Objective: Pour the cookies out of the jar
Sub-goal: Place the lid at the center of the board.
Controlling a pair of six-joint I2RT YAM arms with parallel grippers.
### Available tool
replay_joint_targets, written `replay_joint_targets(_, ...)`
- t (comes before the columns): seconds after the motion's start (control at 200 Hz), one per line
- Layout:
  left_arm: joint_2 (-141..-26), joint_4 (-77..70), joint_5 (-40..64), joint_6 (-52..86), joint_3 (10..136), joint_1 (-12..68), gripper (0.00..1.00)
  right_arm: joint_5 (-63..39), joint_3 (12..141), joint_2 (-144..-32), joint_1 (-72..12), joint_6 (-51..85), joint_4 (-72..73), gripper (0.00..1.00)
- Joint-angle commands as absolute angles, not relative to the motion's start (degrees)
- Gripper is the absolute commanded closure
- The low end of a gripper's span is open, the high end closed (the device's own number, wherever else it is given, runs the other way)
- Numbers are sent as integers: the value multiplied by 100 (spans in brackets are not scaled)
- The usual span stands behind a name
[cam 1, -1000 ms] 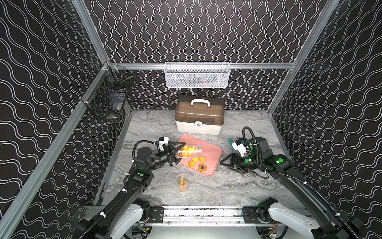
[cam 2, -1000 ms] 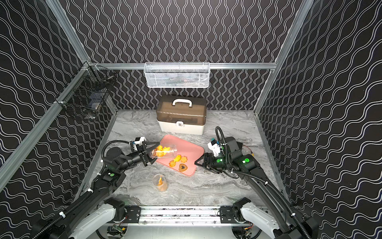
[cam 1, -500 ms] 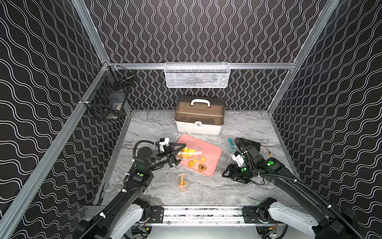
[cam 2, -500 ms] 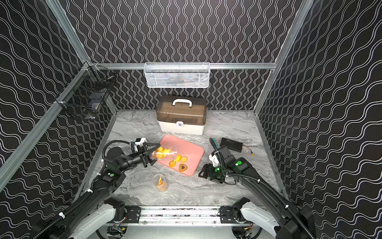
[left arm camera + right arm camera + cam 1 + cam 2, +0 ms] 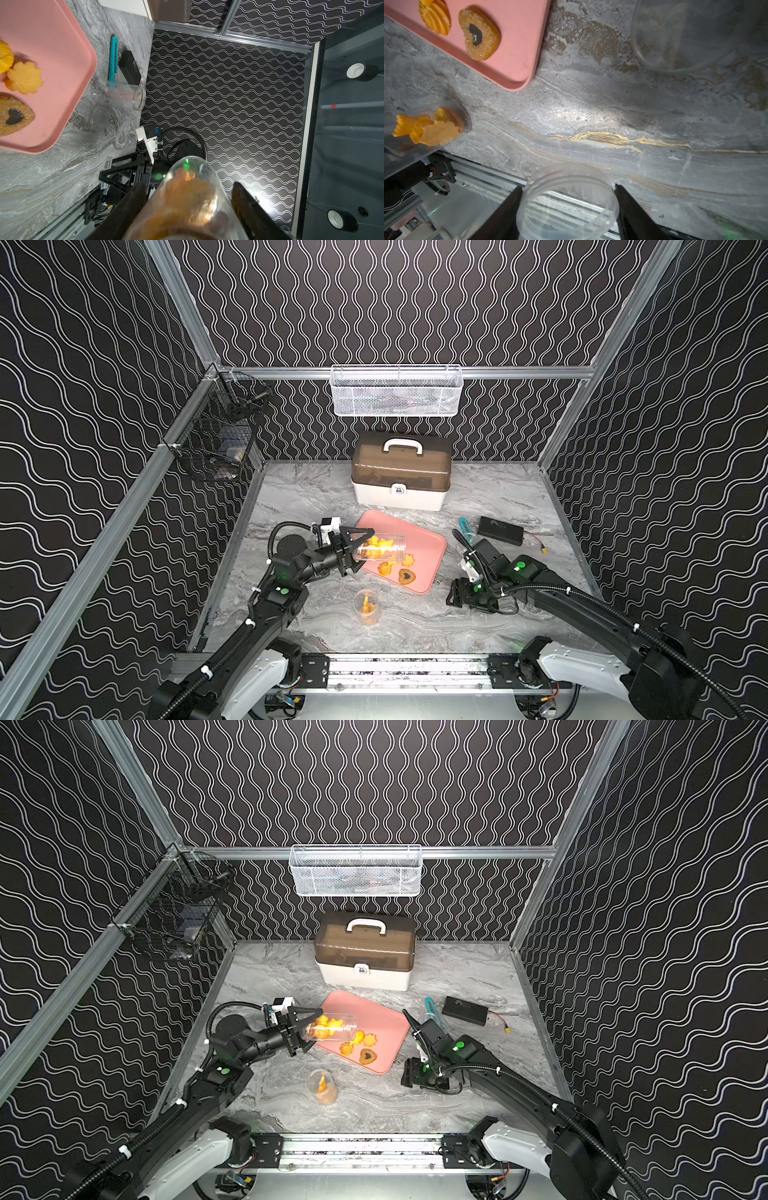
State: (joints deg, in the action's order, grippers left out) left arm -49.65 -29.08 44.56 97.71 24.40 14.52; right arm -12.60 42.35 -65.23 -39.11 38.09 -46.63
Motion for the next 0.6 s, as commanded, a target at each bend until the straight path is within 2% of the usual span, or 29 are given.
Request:
replay_joint_targets(0.0,-4973,-3153,4546,9825,2518,1439,35,-935,4236,-6612,-3989,3929,-4658,31)
replay_joint_targets(0.595,-5010,-3138,4562,9805,2584,1440,35,-540,4062,-7134,-4343,4092,-4452,31)
